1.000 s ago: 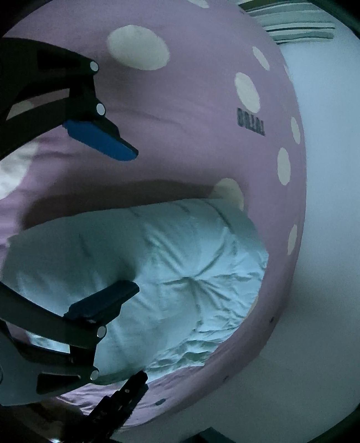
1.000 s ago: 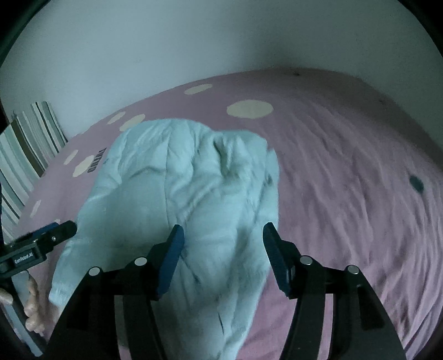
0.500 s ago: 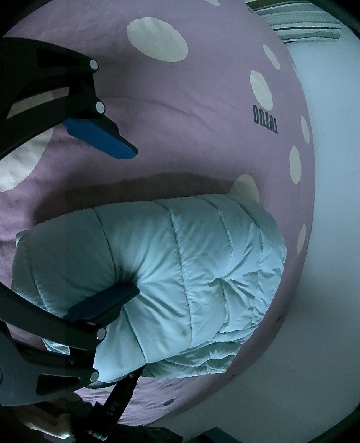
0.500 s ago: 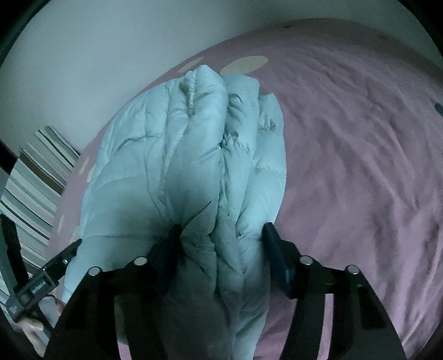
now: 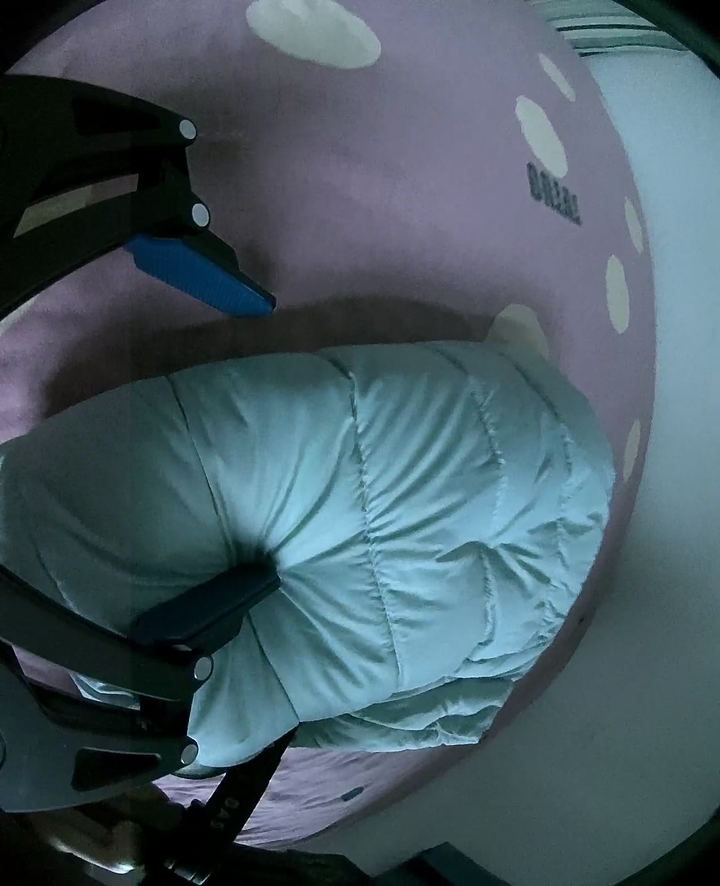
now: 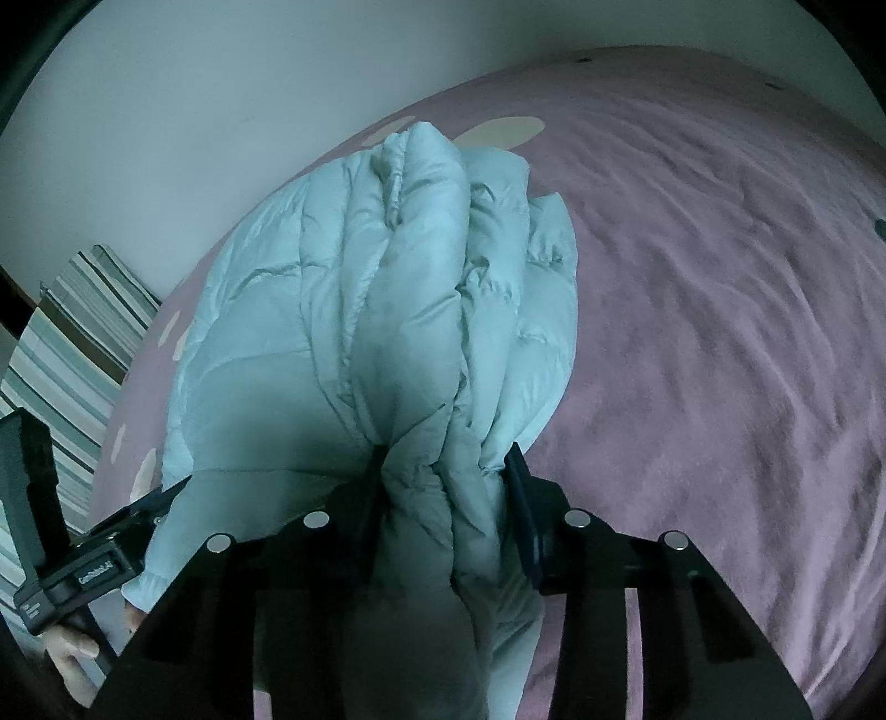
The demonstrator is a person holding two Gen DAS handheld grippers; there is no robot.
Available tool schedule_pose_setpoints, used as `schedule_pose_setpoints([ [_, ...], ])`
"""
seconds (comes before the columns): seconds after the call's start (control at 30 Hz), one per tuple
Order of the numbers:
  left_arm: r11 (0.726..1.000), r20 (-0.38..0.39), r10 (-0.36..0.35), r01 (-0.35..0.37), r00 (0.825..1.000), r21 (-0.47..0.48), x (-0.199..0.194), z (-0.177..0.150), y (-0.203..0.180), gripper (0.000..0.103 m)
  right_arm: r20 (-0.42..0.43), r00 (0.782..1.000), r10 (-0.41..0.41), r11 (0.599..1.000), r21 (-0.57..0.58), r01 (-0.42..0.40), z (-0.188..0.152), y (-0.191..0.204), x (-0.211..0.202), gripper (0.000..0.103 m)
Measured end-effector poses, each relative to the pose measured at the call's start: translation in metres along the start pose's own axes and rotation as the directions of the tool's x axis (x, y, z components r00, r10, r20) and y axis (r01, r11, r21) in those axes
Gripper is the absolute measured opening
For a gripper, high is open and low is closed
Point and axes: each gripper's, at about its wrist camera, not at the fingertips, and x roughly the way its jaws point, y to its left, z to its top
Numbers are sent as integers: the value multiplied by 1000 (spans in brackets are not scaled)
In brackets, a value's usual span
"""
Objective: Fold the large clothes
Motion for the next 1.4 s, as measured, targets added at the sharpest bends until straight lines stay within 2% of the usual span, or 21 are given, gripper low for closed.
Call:
schedule_pose_setpoints([
  [0.17, 999, -16, -33, 32, 999, -28, 9, 0, 4, 91, 5, 1000, -3, 1000, -3, 3, -4, 0, -1, 38],
  [0.6, 1000, -1, 10, -10, 1000, 18, 14, 2, -5, 85, 12, 1000, -16, 1000, -18, 16, -6, 3, 1, 36],
  [1.13, 999, 12, 46, -46, 999, -9, 15, 11, -3, 85, 2, 1000, 0, 998, -70, 0, 18, 12, 27, 33],
  [1.4, 999, 8, 41, -41, 999, -7, 10, 8, -5, 85, -5, 1000, -16, 998, -60, 16, 13, 16, 18, 30],
])
